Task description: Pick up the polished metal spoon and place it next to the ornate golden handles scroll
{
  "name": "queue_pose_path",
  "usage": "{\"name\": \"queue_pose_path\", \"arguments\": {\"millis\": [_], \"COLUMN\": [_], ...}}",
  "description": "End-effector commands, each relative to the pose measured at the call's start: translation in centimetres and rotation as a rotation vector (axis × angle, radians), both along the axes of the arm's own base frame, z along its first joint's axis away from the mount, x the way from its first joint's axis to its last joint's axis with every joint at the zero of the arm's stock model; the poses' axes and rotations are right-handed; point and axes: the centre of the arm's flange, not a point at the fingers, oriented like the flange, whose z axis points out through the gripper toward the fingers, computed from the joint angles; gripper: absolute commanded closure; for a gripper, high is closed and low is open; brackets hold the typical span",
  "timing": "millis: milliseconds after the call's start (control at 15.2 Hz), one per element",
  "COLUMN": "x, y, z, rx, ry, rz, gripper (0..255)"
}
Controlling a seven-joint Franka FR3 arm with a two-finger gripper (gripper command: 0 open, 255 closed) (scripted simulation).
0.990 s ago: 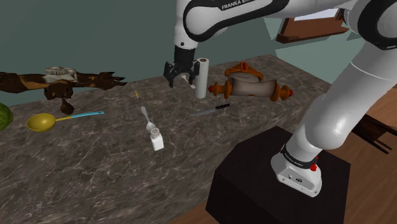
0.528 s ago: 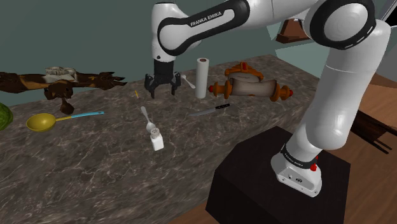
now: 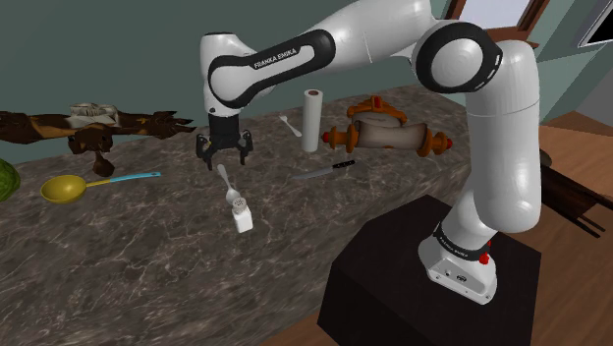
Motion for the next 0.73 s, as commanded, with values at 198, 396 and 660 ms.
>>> {"name": "queue_pose_path", "arguments": {"millis": [198,396,660], "x": [0.2,0.0,0.0], "y": [0.8,1.1,1.1], "z": [-2.8,-4.1,-4.1], "rx": [0.001,0.001,0.001], "ry": [0.003,0.003,0.003], "rz": [-0.002,-0.002,-0.002], "gripper": [0,0,0]}}
